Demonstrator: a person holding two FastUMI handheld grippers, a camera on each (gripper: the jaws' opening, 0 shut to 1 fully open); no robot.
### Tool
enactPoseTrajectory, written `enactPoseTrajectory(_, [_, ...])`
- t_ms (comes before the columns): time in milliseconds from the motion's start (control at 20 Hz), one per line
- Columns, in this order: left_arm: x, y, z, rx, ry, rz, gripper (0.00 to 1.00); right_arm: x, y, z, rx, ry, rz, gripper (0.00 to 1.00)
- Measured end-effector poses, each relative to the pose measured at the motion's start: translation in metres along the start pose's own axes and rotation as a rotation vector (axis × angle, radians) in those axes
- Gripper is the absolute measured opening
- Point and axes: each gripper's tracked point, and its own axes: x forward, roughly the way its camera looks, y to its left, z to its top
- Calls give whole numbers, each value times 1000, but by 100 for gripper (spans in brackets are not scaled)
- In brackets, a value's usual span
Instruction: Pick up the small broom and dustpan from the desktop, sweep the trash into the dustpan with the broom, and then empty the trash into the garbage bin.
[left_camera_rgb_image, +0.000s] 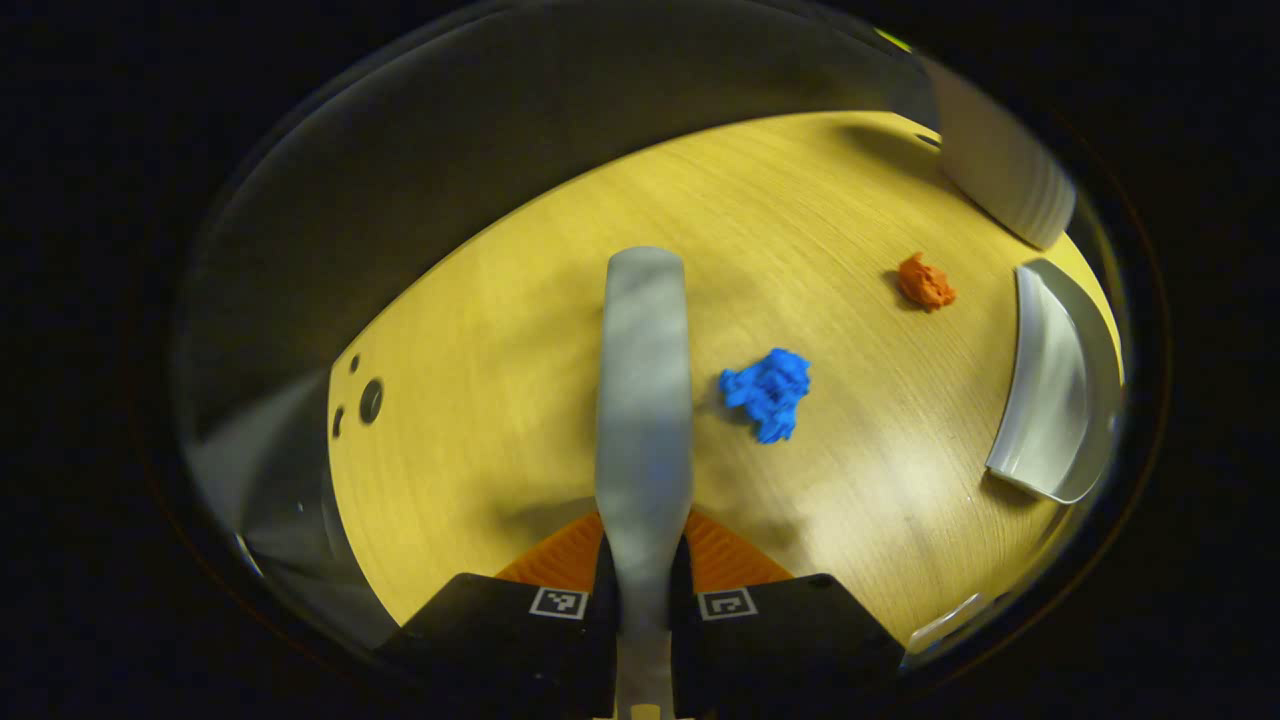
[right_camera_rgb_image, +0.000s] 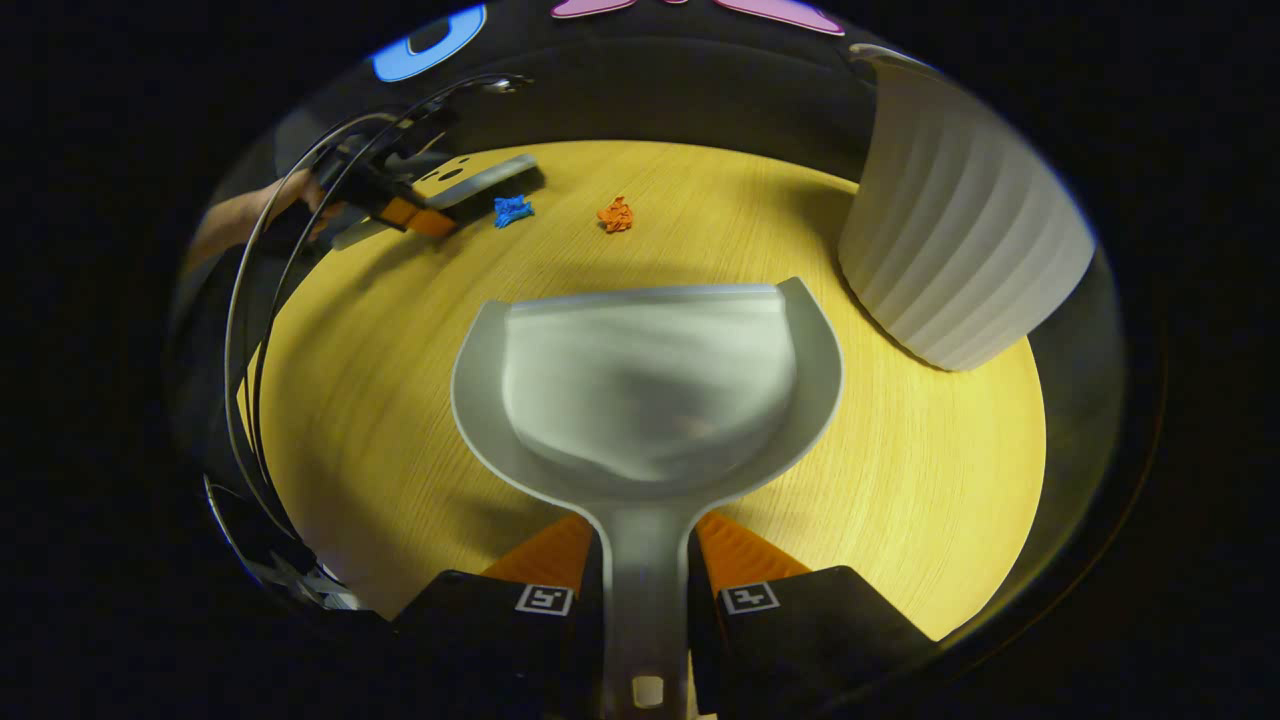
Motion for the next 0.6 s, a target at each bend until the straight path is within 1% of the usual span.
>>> enactPoseTrajectory(100, [3, -11, 19, 86, -4, -27, 26, 4, 5, -2, -20, 6, 30, 39])
enactPoseTrajectory(200, [4, -24, 36, 181, -4, -71, 26, 1, 6, -3, -59, 6, 58, 39])
enactPoseTrajectory(250, [3, -32, 41, 221, 0, -101, 24, 2, 6, -5, -71, 7, 68, 39])
enactPoseTrajectory(350, [-2, -52, 50, 292, 10, -176, 26, 1, 5, -7, -79, 13, 72, 39])
enactPoseTrajectory(450, [-9, -74, 57, 357, 9, -251, 24, 2, 4, -9, -89, 20, 73, 39])
enactPoseTrajectory(550, [-11, -95, 57, 406, 24, -300, 28, 3, 4, -9, -90, 16, 79, 39])
enactPoseTrajectory(600, [-14, -103, 55, 428, 39, -321, 26, 0, 4, -7, -88, 12, 80, 39])
